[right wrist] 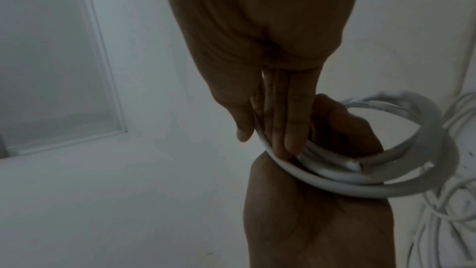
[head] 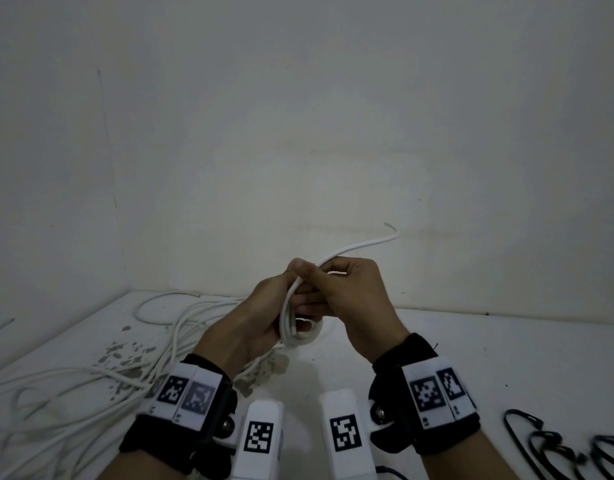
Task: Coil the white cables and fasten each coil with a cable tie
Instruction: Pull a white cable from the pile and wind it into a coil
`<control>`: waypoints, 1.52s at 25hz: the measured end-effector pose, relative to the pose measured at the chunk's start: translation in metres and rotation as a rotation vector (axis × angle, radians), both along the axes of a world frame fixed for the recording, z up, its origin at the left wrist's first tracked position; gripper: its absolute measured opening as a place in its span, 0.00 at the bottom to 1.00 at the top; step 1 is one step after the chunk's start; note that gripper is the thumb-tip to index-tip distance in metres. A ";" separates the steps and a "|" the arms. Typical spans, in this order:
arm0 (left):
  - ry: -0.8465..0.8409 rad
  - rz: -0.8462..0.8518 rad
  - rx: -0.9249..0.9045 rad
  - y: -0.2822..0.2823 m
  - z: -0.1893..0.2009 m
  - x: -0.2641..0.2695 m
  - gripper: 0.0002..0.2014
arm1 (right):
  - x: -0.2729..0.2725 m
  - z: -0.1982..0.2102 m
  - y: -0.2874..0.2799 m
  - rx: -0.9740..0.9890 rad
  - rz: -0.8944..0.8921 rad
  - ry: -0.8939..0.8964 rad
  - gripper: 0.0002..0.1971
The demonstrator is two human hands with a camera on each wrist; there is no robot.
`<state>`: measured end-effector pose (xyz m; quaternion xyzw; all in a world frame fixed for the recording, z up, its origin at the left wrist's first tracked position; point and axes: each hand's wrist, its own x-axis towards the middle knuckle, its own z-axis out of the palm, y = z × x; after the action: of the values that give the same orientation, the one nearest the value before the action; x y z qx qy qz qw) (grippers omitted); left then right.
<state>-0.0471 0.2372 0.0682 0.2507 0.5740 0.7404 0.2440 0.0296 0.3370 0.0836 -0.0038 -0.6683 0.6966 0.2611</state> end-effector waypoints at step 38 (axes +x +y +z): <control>-0.117 0.124 0.061 -0.018 0.000 -0.019 0.25 | 0.031 0.026 0.020 0.364 0.330 -0.102 0.15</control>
<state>-0.0663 0.2195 0.0685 0.1785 0.5503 0.7846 0.2229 0.0605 0.3566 0.1099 0.1174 -0.7864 0.5971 0.1060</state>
